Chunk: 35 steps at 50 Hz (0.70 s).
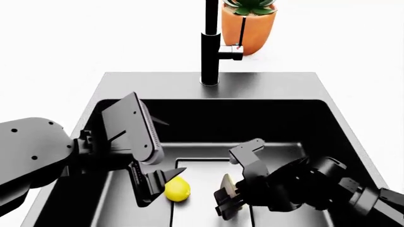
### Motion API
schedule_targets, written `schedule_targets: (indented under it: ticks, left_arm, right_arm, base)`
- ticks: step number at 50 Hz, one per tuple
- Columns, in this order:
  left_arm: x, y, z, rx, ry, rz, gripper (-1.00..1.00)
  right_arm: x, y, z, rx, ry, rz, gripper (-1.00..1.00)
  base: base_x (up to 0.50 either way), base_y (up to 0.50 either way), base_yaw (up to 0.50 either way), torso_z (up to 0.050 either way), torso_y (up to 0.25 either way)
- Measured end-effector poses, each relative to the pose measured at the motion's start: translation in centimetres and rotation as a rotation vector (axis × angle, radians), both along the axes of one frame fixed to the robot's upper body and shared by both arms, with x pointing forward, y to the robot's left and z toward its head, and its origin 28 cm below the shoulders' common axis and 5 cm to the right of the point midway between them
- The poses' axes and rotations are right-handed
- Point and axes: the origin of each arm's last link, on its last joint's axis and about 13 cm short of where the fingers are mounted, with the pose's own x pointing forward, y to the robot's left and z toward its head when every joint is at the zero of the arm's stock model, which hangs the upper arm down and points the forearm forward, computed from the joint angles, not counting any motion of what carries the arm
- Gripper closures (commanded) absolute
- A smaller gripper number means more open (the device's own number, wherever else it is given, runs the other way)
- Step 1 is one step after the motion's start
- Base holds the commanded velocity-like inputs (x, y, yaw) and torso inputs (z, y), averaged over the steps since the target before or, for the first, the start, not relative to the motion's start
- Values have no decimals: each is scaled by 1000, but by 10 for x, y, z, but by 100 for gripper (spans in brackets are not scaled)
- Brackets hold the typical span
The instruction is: Pick up the fruits and vegetables and place them in the sink. Turn on the sink faucet to wash them. Then turn the sink off and put them in the tray.
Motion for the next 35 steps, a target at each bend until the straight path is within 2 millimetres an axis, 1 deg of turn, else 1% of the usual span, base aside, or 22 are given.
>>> schedule_targets:
  ticks: [11, 16, 24, 35]
  left_arm:
    - [2, -4, -1, 43, -21, -9, -100]
    - [4, -8, -5, 77, -23, -19, -100]
    - [9, -16, -14, 125, 12, -29, -100]
    - [20, -24, -34, 188, 80, -30, -100]
  right_arm:
    - [-9, -11, 65, -4, -166, 24, 100]
    - [-16, -16, 88, -5, -241, 31, 100]
    - [-25, -24, 110, -10, -336, 32, 100]
    - [-33, -33, 125, -16, -415, 16, 100]
  base:
    - [0, 0, 0, 0, 0]
    - [0, 0, 0, 0, 0]
    - [0, 0, 0, 0, 0]
    - [0, 0, 0, 0, 0]
